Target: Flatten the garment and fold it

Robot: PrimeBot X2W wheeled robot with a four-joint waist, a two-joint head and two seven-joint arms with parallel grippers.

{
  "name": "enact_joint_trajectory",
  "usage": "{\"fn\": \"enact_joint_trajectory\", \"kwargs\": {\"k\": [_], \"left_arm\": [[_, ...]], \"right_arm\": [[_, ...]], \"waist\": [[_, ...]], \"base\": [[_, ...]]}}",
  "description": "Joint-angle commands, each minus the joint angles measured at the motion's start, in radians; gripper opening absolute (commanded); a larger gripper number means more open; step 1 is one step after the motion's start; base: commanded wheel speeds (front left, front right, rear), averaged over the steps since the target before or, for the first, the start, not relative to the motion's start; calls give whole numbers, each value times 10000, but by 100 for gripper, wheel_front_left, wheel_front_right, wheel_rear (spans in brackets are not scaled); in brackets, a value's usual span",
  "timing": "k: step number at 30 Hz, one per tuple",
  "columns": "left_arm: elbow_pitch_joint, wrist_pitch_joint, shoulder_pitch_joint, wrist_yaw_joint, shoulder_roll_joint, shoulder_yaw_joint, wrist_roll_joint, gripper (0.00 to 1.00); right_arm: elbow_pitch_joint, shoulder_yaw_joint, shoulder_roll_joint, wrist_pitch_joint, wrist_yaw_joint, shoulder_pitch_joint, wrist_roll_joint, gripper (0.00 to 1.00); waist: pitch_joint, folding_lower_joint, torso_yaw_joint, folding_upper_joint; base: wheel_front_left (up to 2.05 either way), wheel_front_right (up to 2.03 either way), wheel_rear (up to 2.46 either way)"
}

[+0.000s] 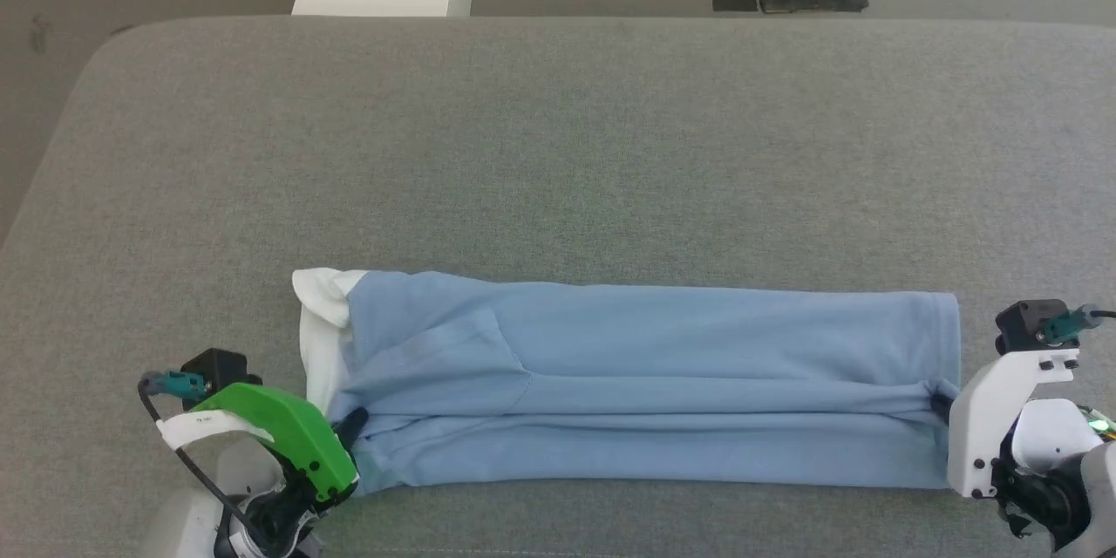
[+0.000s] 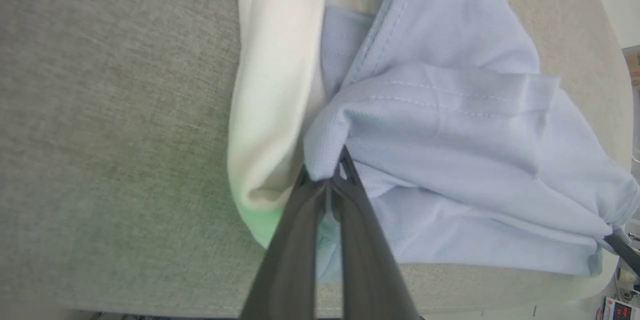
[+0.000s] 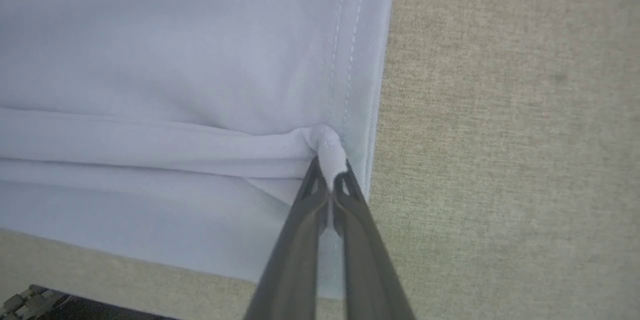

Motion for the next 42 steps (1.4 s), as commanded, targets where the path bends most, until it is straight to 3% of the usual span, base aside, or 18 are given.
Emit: {"fn": "enact_joint_trajectory", "kwargs": {"k": [1, 6, 14, 17, 21, 28, 34, 42], "left_arm": [[106, -7, -36, 109, 75, -1, 27, 100], [-19, 181, -206, 218, 510, -63, 300, 100], [-1602, 217, -715, 679, 1164, 288, 639, 100], [-2278, -945, -882, 563, 1304, 599, 1076, 100], [-2810, -3430, -890, -100, 1480, 620, 2202, 100], [-2407, -7125, -843, -696, 1276, 421, 3661, 100], [-2185, -7752, -993, -862, 1161, 231, 4728, 100], [-2309, -7783, -798, -959, 562, 787, 5170, 100]], "right_arm": [[52, -46, 43, -86, -17, 9, -81, 100], [-72, -261, 64, -286, -17, -186, 60, 100], [-969, -767, -223, 77, -17, -327, 543, 100], [-1172, -848, -375, 284, -17, -325, 626, 100], [-1154, -857, -577, 366, -17, -276, 741, 100], [-592, -628, -874, 337, -17, -366, 816, 100], [-90, 6, -1023, 433, -17, -640, 1412, 100], [475, 746, -1162, 784, -17, -698, 2131, 100]], "waist": [[-130, 1, -58, -1], [-554, 1, -157, -1], [-1091, 1, -261, -1], [-1045, 1, -307, -1], [-799, 1, -281, -1], [-115, 1, -114, -1], [467, 1, 9, -1], [839, 1, 186, -1]], "base": [[0, 0, 0], [0, 0, 0], [0, 0, 0], [0, 0, 0], [0, 0, 0], [0, 0, 0], [0, 0, 0], [0, 0, 0]]}}
